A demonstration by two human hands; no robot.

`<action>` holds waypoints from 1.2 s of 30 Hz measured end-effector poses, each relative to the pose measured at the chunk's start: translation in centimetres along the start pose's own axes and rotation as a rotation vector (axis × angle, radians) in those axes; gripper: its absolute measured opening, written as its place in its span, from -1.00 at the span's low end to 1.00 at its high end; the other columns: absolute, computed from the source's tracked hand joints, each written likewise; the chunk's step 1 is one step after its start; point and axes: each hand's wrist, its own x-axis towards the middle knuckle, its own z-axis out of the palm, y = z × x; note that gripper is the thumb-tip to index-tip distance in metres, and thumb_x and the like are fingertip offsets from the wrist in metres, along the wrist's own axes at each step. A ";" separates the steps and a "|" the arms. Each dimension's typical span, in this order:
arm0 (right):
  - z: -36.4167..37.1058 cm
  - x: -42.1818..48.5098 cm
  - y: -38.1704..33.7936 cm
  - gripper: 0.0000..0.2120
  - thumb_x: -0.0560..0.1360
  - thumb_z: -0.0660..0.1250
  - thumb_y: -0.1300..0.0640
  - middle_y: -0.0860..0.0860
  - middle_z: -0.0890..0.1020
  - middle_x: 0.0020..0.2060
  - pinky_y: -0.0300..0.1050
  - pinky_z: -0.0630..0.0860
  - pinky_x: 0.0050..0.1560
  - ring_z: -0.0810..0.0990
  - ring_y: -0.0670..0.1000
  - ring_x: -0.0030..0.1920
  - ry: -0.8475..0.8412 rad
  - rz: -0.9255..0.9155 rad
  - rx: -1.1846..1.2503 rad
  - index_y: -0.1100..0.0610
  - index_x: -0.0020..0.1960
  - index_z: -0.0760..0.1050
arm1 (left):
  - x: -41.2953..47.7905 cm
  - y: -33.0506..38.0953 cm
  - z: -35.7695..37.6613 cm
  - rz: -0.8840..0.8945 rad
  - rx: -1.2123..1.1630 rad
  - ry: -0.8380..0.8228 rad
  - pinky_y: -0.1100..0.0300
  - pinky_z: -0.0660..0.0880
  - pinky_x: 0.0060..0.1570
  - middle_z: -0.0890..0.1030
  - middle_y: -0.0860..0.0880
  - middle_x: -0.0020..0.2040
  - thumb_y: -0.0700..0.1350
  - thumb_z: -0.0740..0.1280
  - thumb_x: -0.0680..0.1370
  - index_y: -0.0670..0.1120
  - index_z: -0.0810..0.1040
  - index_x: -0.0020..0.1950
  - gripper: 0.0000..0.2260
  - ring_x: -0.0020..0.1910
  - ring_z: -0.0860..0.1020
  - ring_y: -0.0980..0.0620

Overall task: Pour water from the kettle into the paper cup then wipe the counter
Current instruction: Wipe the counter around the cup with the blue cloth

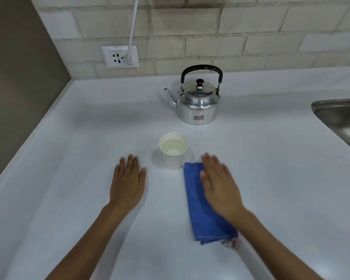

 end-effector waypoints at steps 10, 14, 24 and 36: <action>-2.1 9.8 6.9 -0.56 0.62 -0.06 0.11 0.10 0.14 0.50 -0.06 -0.02 0.48 0.01 0.06 0.51 -0.032 0.066 -0.037 0.19 0.47 0.07 | -6.6 12.2 0.9 0.471 -0.127 0.222 0.20 0.22 0.36 0.43 -0.09 0.37 -0.03 0.06 0.62 -0.18 0.36 0.37 -0.61 0.35 0.37 -0.02; -0.5 10.0 7.5 -0.54 0.62 -0.13 0.07 0.06 0.07 0.52 -0.06 -0.08 0.50 -0.03 0.02 0.52 -0.080 0.033 -0.172 0.15 0.49 -0.02 | -4.4 15.3 3.8 0.399 -0.006 -0.004 0.09 -0.21 0.44 -0.12 -0.15 0.54 0.03 -0.11 0.65 -0.20 -0.19 0.49 -0.49 0.51 -0.15 -0.09; 0.2 10.1 8.2 -0.53 0.61 -0.16 0.03 0.02 0.03 0.53 -0.07 -0.11 0.50 -0.06 -0.02 0.52 -0.066 0.026 -0.244 0.12 0.49 -0.07 | -4.8 13.9 5.7 0.401 0.061 -0.001 0.13 -0.35 0.39 -0.19 -0.11 0.53 0.09 -0.15 0.63 -0.16 -0.25 0.48 -0.47 0.50 -0.23 -0.03; 0.5 10.1 8.2 -0.53 0.61 -0.13 0.03 0.01 0.09 0.52 -0.05 -0.06 0.51 -0.01 -0.02 0.51 -0.016 0.020 -0.244 0.11 0.49 0.00 | -7.5 0.8 1.1 0.450 0.098 0.005 0.15 -0.04 0.43 0.24 -0.08 0.46 0.12 -0.10 0.60 -0.18 0.22 0.44 -0.47 0.45 0.19 -0.08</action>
